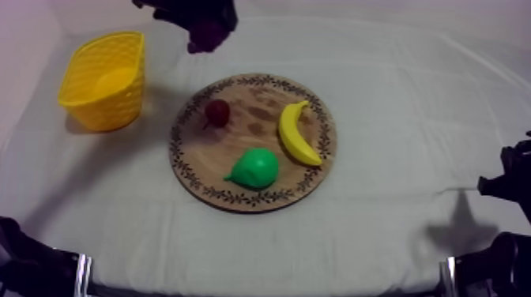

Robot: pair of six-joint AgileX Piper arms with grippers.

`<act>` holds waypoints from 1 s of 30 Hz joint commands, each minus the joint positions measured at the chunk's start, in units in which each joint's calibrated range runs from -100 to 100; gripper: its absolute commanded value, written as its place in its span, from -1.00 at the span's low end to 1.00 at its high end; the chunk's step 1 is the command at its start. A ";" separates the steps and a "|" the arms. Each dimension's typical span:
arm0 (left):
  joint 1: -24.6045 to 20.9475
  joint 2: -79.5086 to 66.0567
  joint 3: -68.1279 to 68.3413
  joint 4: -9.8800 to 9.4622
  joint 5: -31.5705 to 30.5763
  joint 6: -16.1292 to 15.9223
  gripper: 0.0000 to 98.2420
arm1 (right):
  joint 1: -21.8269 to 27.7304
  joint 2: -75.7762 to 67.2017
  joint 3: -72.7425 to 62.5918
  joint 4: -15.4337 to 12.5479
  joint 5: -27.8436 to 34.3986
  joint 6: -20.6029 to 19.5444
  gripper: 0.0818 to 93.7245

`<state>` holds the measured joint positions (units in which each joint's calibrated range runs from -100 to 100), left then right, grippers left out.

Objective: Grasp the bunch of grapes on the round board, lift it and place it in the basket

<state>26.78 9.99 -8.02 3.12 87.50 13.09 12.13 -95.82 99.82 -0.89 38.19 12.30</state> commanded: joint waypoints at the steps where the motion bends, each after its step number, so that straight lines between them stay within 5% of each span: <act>1: -3.13 -0.10 0.40 -0.14 0.11 -1.36 -0.06 | -0.03 -0.02 -0.05 -0.01 -0.04 0.18 -0.99; 17: -21.57 -0.74 3.55 -0.87 1.65 -8.66 -0.08 | -0.03 -0.02 -0.05 -0.01 -0.04 0.18 -0.99; 30: -25.25 -0.70 3.12 -1.35 3.11 -9.31 -0.07 | -0.03 -0.02 -0.05 -0.01 -0.04 0.18 -0.99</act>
<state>1.56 9.01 -4.79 1.83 90.49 3.68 12.13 -95.82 99.82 -0.89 38.19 12.47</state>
